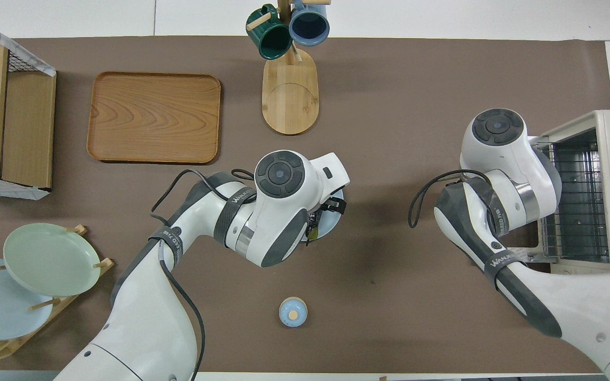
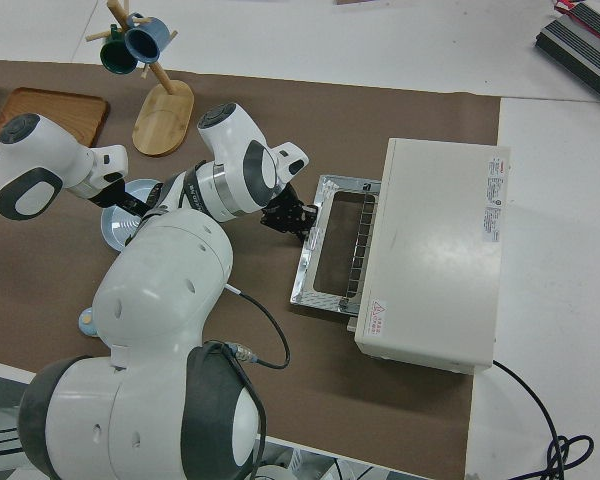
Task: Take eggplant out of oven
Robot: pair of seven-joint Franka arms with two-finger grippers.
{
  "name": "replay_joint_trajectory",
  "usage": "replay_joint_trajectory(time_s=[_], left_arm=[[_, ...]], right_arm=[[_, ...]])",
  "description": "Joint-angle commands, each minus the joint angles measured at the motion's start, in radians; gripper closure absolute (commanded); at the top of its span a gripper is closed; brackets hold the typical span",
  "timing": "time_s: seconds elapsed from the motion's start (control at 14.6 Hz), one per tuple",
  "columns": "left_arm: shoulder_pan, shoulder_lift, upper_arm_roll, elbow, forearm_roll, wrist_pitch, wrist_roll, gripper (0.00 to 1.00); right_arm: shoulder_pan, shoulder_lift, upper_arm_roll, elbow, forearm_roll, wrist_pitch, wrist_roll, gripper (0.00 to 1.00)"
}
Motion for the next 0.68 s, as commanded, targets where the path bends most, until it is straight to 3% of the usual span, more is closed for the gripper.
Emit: replay_joint_trajectory(time_s=[0.0,0.14,0.27,0.41,0.48,0.61], left_arm=[[-0.029,-0.017,0.018,-0.044,-0.015,0.04,-0.007,0.05],[-0.029,-0.016,0.018,-0.039,-0.016,0.039,-0.018,0.22],[-0.021,-0.016,0.018,-0.032,-0.016,0.023,-0.02,0.48],[-0.012,-0.014,0.018,-0.018,-0.015,0.003,-0.018,0.87],[-0.009,-0.016,0.019,-0.012,-0.015,-0.012,-0.017,1.0],[0.032,-0.026,0.022,0.007,-0.015,-0.067,-0.007,1.0]], right_arm=[[-0.008,-0.034,0.007,-0.005,-0.053,-0.052,-0.071,1.0],[-0.018,-0.066,0.008,0.037,-0.051,-0.119,-0.169,1.0],[-0.021,-0.14,0.008,0.04,-0.05,-0.171,-0.224,1.0],[-0.072,-0.212,0.005,0.038,-0.034,-0.214,-0.311,1.0],[-0.089,-0.227,0.005,0.038,-0.033,-0.216,-0.36,1.0],[-0.138,-0.243,0.004,0.038,-0.007,-0.218,-0.425,1.0]])
